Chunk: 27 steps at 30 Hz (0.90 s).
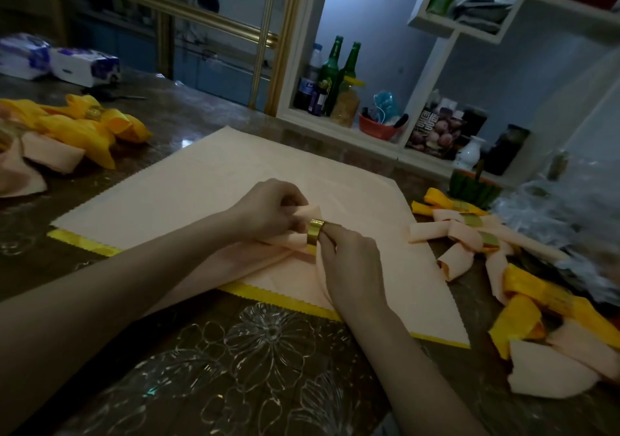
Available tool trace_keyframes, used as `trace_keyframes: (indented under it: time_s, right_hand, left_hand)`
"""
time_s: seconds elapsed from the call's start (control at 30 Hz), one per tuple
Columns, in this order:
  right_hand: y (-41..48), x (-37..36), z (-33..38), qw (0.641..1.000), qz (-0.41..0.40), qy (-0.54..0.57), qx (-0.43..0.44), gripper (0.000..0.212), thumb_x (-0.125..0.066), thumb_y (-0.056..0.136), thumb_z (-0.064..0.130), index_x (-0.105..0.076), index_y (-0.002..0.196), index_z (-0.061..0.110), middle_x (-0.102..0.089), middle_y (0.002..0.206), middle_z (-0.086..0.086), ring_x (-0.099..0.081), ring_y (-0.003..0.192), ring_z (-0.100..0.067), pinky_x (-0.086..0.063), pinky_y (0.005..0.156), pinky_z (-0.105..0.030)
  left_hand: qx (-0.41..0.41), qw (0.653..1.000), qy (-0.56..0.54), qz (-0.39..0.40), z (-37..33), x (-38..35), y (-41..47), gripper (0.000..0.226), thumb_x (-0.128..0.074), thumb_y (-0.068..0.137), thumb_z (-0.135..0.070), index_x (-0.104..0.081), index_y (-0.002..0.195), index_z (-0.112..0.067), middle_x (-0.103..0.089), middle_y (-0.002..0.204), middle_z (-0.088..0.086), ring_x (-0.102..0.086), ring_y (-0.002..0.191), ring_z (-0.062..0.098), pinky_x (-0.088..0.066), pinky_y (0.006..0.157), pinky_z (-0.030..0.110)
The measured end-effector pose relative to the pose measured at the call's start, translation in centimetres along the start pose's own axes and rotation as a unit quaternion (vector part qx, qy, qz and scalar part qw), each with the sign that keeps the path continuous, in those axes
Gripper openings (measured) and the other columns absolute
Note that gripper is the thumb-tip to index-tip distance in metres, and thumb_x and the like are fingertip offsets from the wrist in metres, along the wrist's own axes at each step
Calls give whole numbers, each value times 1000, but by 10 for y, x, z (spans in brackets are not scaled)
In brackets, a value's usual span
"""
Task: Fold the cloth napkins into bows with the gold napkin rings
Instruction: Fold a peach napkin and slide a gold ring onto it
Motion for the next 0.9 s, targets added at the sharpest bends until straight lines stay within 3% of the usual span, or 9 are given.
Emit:
trace_keyframes:
  time_s: [0.13, 0.33, 0.47, 0.53, 0.6, 0.7, 0.77, 0.9]
  right_hand:
    - [-3, 7, 7, 999, -15, 31, -23, 30, -39, 100, 27, -64, 115, 20, -68, 102, -5, -60, 93, -27, -39, 71, -33]
    - [-1, 5, -2, 995, -3, 84, -47, 27, -45, 97, 25, -68, 109, 20, -70, 100, -4, -61, 92, -24, -48, 77, -37]
    - [-1, 8, -10, 948, 94, 286, -99, 22, -48, 96, 13, -70, 92, 16, -59, 63, -8, -52, 48, -17, -41, 45, -28]
    - [-2, 10, -13, 924, 157, 327, -117, 24, -46, 96, 8, -67, 91, 18, -51, 55, -12, -45, 37, -13, -38, 38, -24]
    - [-2, 11, -15, 922, 191, 313, -121, 23, -44, 97, 6, -66, 94, 13, -50, 52, -10, -45, 36, -10, -39, 38, -23]
    - [2, 15, -17, 943, 149, 276, -112, 21, -48, 95, 10, -68, 91, 9, -52, 48, 4, -47, 38, -7, -41, 40, -22]
    - [2, 17, -14, 949, 115, 274, -104, 23, -51, 94, 13, -68, 80, 7, -53, 49, 1, -48, 39, -7, -42, 41, -20]
    - [0, 16, -7, 934, 96, 326, -112, 23, -55, 92, 12, -65, 71, 11, -52, 42, 5, -47, 37, -4, -41, 40, -16]
  left_hand:
    - [-8, 1000, -6, -7, 1, 11, -7, 29, -70, 80, -11, -65, 109, -9, -64, 97, 1, -58, 87, 12, -47, 78, 21]
    - [-33, 999, 9, 22, 2, 7, -18, 26, -64, 84, -8, -67, 109, -13, -66, 105, 2, -59, 94, 12, -47, 83, 21]
    - [-88, 996, -2, 14, -9, 8, -25, 27, -69, 80, -9, -68, 107, -13, -66, 98, -2, -58, 91, 8, -46, 80, 17]
    - [-111, 994, 11, 16, -14, 8, -28, 27, -71, 79, -9, -69, 105, -12, -59, 88, -7, -54, 85, 7, -45, 81, 20]
    - [-122, 992, 27, 14, -17, 5, -29, 28, -72, 78, -9, -69, 105, -11, -56, 86, -7, -53, 85, 8, -46, 82, 23]
    - [-105, 994, 24, 4, -19, 3, -30, 33, -71, 78, -11, -64, 110, -12, -59, 97, -2, -58, 94, 15, -47, 83, 26]
    - [-86, 996, 3, 14, -20, 5, -29, 46, -68, 81, -14, -53, 124, -15, -53, 110, -2, -54, 101, 13, -48, 85, 21]
    - [-83, 992, -43, 87, -29, 8, -32, 59, -61, 86, -12, -38, 139, -18, -46, 134, -1, -47, 118, 11, -43, 93, 18]
Point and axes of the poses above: each hand's wrist, its own y-axis towards the middle knuckle, its own x-axis out of the back of the hand, z = x × y, the point moved 3 cm from there along y, towards the middle knuckle
